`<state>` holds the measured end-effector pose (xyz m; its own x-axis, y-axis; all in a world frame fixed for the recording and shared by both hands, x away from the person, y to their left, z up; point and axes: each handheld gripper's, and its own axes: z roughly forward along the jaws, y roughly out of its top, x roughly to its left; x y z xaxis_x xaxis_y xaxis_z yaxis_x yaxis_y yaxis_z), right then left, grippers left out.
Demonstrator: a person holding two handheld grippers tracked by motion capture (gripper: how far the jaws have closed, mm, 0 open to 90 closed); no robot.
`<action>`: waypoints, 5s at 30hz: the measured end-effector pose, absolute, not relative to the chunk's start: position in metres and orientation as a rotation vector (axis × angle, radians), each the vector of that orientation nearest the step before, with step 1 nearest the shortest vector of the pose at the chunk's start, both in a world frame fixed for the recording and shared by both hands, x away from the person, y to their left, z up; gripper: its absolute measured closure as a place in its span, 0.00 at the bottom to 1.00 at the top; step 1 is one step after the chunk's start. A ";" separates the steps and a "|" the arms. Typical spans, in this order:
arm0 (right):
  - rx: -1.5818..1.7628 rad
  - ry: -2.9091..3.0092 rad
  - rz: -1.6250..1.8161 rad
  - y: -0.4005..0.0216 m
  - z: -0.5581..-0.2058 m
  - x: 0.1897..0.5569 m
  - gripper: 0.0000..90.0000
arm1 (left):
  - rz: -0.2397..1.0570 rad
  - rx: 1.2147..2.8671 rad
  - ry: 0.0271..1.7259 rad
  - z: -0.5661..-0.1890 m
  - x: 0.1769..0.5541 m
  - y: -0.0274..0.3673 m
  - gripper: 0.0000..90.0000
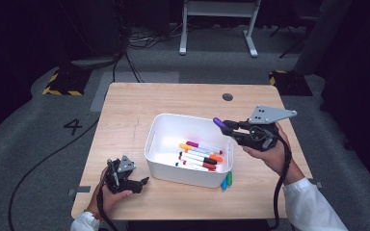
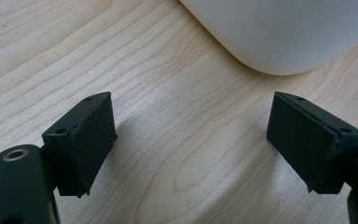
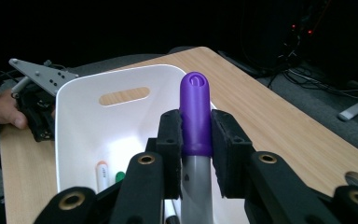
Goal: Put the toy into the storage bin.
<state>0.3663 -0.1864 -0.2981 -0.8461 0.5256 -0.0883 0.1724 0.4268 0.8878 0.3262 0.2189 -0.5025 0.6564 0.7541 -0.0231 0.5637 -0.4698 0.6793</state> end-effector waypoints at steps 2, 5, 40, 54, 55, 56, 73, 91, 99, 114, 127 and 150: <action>0.592 2.343 1.391 -0.179 -0.299 0.367 0.83 | 0.370 2.204 1.015 -0.502 0.326 0.219 0.17; 0.574 2.376 1.376 -0.166 -0.301 0.369 0.83 | 0.370 2.204 1.016 -0.502 0.326 0.219 0.17; 0.362 2.817 0.893 -0.092 -0.362 0.360 0.82 | 0.369 2.203 1.012 -0.503 0.326 0.219 0.17; 0.398 2.774 0.921 -0.095 -0.361 0.360 0.70 | 0.369 2.203 1.012 -0.503 0.326 0.219 0.17; 0.397 2.764 0.936 -0.097 -0.360 0.360 0.69 | 0.368 2.203 1.012 -0.503 0.326 0.219 0.17; 0.396 2.751 0.970 -0.098 -0.360 0.360 0.69 | 0.368 2.203 1.012 -0.503 0.326 0.219 0.17; 0.625 2.367 1.239 -0.188 -0.325 0.336 0.47 | 0.368 2.203 1.012 -0.503 0.326 0.219 0.17; 0.897 2.321 1.121 -0.255 -0.417 0.325 0.41 | 0.374 2.202 1.011 -0.502 0.326 0.219 0.17; 0.938 2.391 1.085 -0.242 -0.458 0.328 0.40 | 0.376 2.203 1.013 -0.502 0.326 0.219 0.17; 1.074 2.377 1.053 -0.227 -0.483 0.342 0.41 | 0.374 2.202 1.012 -0.502 0.326 0.219 0.17; 1.181 2.318 0.977 -0.259 -0.495 0.354 0.59 | 0.373 2.205 1.013 -0.502 0.326 0.219 0.17; 1.132 2.246 1.108 -0.299 -0.481 0.362 0.83 | 0.374 2.202 1.012 -0.502 0.326 0.219 0.17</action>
